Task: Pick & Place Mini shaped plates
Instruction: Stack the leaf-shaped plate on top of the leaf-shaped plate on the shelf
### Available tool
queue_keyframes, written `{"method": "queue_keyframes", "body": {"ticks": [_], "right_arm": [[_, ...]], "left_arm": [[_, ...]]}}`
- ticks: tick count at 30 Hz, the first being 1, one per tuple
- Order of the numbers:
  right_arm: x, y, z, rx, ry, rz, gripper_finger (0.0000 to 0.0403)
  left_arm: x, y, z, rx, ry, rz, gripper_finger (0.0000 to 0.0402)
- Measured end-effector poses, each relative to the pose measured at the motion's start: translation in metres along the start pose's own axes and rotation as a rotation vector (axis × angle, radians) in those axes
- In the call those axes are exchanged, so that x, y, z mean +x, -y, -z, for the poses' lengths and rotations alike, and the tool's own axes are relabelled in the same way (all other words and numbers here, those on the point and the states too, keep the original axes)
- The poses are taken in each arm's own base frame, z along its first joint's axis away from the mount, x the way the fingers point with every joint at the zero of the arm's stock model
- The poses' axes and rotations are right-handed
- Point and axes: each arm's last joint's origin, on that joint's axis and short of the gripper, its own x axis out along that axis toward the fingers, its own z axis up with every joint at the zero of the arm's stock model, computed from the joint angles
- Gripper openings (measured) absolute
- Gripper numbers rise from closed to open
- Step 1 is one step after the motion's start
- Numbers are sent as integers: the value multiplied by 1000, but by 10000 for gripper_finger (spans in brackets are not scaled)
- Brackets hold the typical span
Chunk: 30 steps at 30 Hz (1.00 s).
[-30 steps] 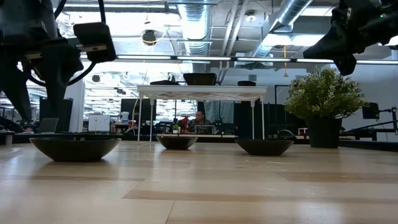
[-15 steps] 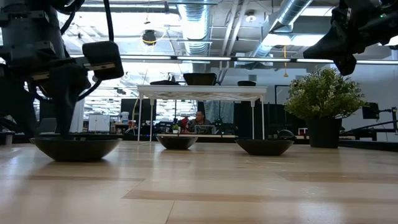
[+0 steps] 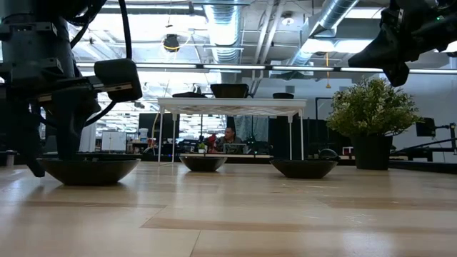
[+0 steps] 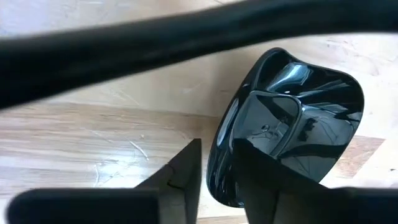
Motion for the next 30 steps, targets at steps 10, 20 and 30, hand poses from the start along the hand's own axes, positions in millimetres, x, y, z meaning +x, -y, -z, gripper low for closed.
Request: {"method": "queue_keyframes", "body": {"ticks": [10,20,30], "right_arm": [[0,0,0,0,0,0,21],[0,0,0,0,0,0,21],[0,0,0,0,0,0,21]], "left_arm": [[-1,1,0,0,2,9,7],[-5,1,0,11,-6,15,6],[-43,7,-2,149,14,204,4]]}}
